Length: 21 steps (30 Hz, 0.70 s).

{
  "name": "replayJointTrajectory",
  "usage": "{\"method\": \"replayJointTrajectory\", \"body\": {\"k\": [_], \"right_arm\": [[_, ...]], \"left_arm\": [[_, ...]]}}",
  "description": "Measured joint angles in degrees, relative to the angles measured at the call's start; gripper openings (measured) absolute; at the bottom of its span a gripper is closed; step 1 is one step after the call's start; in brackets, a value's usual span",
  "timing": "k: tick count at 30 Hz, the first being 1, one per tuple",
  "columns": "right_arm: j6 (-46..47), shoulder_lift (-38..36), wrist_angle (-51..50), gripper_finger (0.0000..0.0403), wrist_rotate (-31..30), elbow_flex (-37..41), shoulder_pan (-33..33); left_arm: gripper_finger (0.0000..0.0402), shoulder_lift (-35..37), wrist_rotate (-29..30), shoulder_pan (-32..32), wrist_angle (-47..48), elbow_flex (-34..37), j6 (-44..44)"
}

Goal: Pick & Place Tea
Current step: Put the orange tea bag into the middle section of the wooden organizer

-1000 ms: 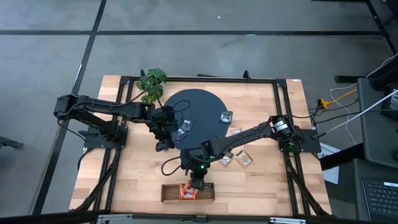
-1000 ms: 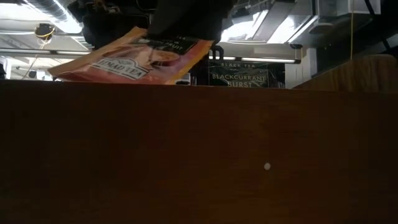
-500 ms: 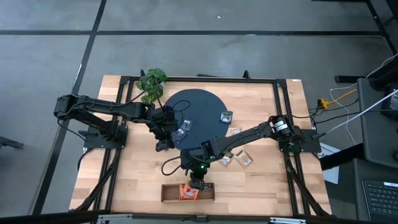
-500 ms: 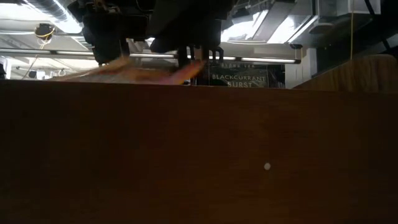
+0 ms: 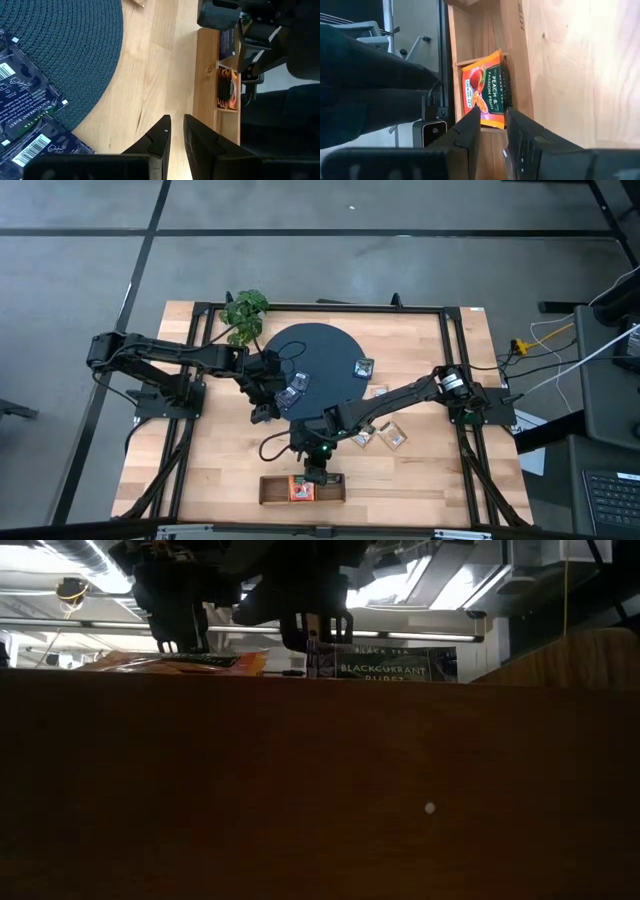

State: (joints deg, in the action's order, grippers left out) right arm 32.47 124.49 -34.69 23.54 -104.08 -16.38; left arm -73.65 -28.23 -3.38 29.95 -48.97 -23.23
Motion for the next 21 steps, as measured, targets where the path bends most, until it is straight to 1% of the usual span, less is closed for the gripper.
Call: {"method": "replayJointTrajectory", "body": {"k": [3, 5, 8, 10, 13, 17, 21], "right_arm": [[-2.6, -1.6, -0.7, 0.0095, -1.5, 0.1, -0.9], [-4.5, -3.4, -2.9, 0.0095, -5.3, 0.2, -2.2], [-6.3, -6.1, -6.9, 0.0095, -12.8, 0.6, -4.1], [-6.7, -7.7, -7.2, 0.0095, -16.2, 2.0, -4.9], [-4.2, -10.7, -6.4, 0.0095, -17.0, 6.1, -5.0], [1.3, -15.3, 0.4, 0.0095, -17.5, 14.9, -5.1], [9.4, -20.3, 15.6, 0.0095, -15.7, 23.8, -5.4]], "left_arm": [[0.0047, 0.0, -0.2, 0.3, -0.1, 0.0, 0.0], [0.0047, 0.0, -0.2, 1.0, -0.5, 0.0, -0.1], [0.0047, 0.0, -0.3, 2.5, -1.2, 0.0, -0.1], [0.0047, 0.0, -0.1, 3.7, -2.6, 0.0, -0.1], [0.0047, 0.0, 0.0, 5.4, -5.5, 0.0, -0.8], [0.0047, 0.0, 0.0, 7.5, -11.0, 0.0, -4.0], [0.0047, 0.0, -0.3, 10.4, -16.0, 0.0, -8.9]]}}
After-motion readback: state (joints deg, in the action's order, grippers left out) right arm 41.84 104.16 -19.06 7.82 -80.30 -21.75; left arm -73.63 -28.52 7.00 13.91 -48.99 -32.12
